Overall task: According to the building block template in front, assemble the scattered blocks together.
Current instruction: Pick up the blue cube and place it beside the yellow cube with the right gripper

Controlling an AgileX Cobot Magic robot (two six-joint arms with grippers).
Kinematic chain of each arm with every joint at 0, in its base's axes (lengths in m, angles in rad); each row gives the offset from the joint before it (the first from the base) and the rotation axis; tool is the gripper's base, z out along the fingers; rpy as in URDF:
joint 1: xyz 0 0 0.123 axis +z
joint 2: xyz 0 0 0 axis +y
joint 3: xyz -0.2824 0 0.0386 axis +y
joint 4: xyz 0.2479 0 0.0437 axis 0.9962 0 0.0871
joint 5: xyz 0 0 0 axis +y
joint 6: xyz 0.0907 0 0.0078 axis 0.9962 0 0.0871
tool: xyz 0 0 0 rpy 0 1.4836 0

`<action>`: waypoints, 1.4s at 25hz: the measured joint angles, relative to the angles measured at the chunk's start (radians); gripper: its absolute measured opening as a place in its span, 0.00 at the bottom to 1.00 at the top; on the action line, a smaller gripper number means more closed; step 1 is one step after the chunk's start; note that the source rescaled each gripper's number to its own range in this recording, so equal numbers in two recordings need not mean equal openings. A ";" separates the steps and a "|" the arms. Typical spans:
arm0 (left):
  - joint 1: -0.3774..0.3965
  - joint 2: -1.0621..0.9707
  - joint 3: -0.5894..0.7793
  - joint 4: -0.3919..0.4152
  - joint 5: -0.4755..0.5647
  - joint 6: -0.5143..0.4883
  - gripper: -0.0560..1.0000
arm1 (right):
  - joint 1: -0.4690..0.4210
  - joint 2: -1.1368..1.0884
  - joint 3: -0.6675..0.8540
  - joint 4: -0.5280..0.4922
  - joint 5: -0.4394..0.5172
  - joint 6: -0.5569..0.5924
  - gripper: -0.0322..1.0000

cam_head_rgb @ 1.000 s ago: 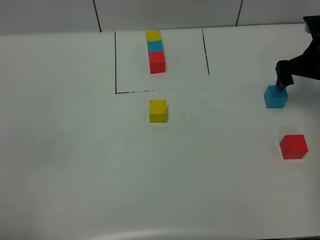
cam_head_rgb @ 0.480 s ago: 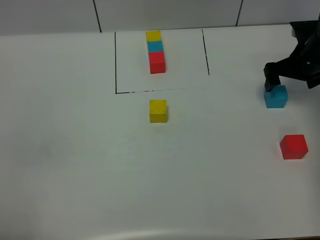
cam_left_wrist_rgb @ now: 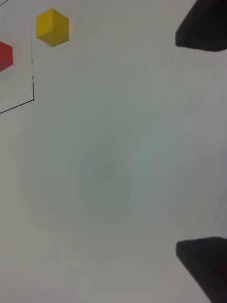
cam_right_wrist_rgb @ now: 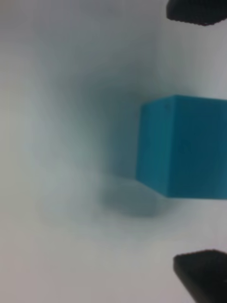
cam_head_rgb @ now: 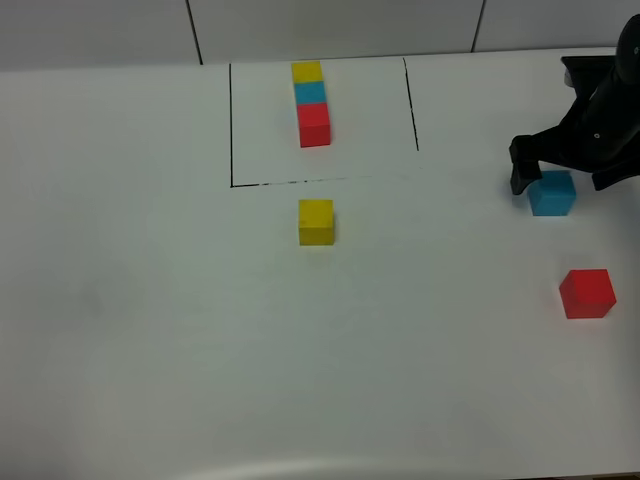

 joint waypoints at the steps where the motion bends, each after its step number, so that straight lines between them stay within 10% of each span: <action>1: 0.000 0.000 0.000 0.000 0.000 0.000 0.83 | 0.001 0.009 0.000 0.000 0.000 0.001 0.92; 9: 0.000 0.000 0.000 0.000 0.000 0.000 0.83 | 0.002 0.041 0.000 -0.013 0.004 0.030 0.63; 14: 0.000 0.000 0.000 0.000 0.000 0.000 0.83 | 0.003 0.038 0.000 -0.020 0.034 0.037 0.03; 21: 0.000 0.000 0.000 0.000 0.000 0.000 0.83 | 0.061 -0.059 -0.001 -0.025 0.102 -0.141 0.05; 29: 0.000 0.000 0.000 0.000 0.000 0.000 0.83 | 0.284 -0.096 -0.003 -0.031 0.198 -0.688 0.05; 35: 0.000 0.000 0.000 0.000 0.000 0.000 0.83 | 0.407 -0.073 -0.018 -0.074 0.169 -0.816 0.05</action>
